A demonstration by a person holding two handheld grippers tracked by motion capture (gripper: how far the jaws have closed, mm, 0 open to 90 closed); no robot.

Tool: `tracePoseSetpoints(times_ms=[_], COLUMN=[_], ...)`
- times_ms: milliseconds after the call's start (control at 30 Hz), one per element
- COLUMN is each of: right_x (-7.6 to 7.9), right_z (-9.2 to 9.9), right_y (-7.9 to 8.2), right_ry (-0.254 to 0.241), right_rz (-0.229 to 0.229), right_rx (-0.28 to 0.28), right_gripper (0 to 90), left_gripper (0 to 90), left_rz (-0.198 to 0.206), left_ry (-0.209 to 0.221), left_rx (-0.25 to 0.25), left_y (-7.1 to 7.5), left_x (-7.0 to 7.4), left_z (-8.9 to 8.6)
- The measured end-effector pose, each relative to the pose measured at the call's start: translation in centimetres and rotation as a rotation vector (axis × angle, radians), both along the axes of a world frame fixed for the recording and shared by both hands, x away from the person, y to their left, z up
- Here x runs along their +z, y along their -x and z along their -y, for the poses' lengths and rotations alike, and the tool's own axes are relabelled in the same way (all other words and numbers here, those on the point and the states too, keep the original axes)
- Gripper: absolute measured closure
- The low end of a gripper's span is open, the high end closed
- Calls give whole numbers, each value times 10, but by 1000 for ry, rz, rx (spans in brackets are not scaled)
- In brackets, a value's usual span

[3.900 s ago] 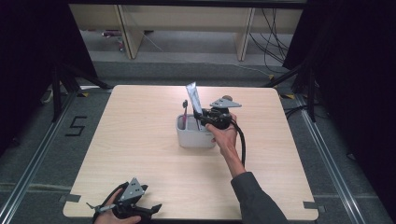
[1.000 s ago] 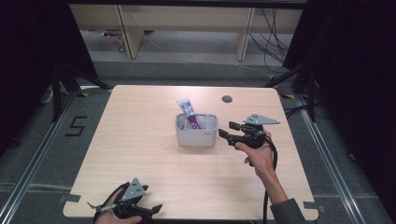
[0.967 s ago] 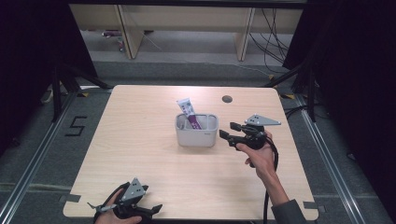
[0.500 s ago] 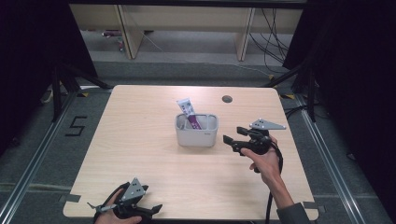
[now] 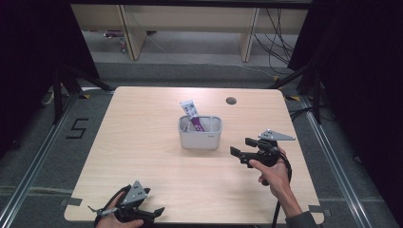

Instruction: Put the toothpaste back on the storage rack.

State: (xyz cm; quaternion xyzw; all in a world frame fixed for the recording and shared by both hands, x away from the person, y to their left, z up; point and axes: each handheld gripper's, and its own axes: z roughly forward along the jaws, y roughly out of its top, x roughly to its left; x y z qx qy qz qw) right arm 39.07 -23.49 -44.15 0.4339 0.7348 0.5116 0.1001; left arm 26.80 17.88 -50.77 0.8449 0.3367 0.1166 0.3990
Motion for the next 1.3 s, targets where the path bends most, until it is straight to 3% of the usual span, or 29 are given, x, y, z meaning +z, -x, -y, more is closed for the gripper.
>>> tracePoseSetpoints(times_ms=[33, 167, 200, 367, 467, 500, 533, 600, 667, 800, 833, 867, 900, 933, 967, 1000, 1067, 1100, 1167, 1300], right_x=[-1, -6, -8, -16, -22, -24, -26, -28, -30, -33, -33, -34, -35, -35, -36, -37, -39, -42, -43, -46], right_z=[3, 4, 5, 5, 6, 6, 7, 7, 5, 7, 6, 7, 6, 6, 9, 7, 7, 10, 9, 11], right_y=[0, 8, 9, 20, 25, 27, 28, 33, 42, 47, 50, 52, 57, 57, 57, 61, 66, 66, 68, 75], right_ry=[24, 5, 21, -3, 35, 26, 48, 59, 48, 76, 61, 80, 55, 55, 82, 54, 46, 92, 72, 78], right_rz=[29, -13, 7, -25, -11, -12, 21, 19, -17, 21, -3, 9, -27, -27, 16, -27, -41, 2, -14, -28], right_rx=[6, 4, 1, -13, -16, -8, -8, 0, 9, 18, 22, 20, 25, 25, 34, 25, 18, 42, 40, 61], right_gripper=[180, 181, 181, 182, 180, 181, 182, 182, 181, 180, 180, 179, 179, 179, 178, 178, 178, 178, 178, 178], left_gripper=[162, 162, 162, 162, 162, 162, 162, 162, 162, 162, 162, 162, 162, 162, 162, 162, 162, 162, 162, 162], left_rz=[1, 3, 4, 8, 12, 12, 13, 15, 37, 15, 15, 16, 20, 20, 15, 13, 17, 17, 16, 18], left_ry=[-1, -6, -6, 6, -6, -5, -5, -9, -38, -22, -19, -24, -23, -23, -20, -21, -21, -23, -23, -22], left_rx=[0, 1, 1, 7, -1, -1, 0, -5, -25, -11, -7, -12, -7, -7, -8, -11, -11, -11, -11, -10], left_y=[0, 0, 0, 0, 0, 0, 0, 0, -3, -1, -1, -1, -1, -1, -1, -1, -1, -1, -1, -1], left_x=[0, 0, 0, 0, 1, 1, 1, 1, 2, 2, 1, 2, 2, 2, 1, 1, 2, 2, 2, 2], left_z=[0, 0, 0, 0, -1, -1, -1, -1, -3, -2, -2, -2, -2, -2, -2, -2, -2, -2, -2, -2])
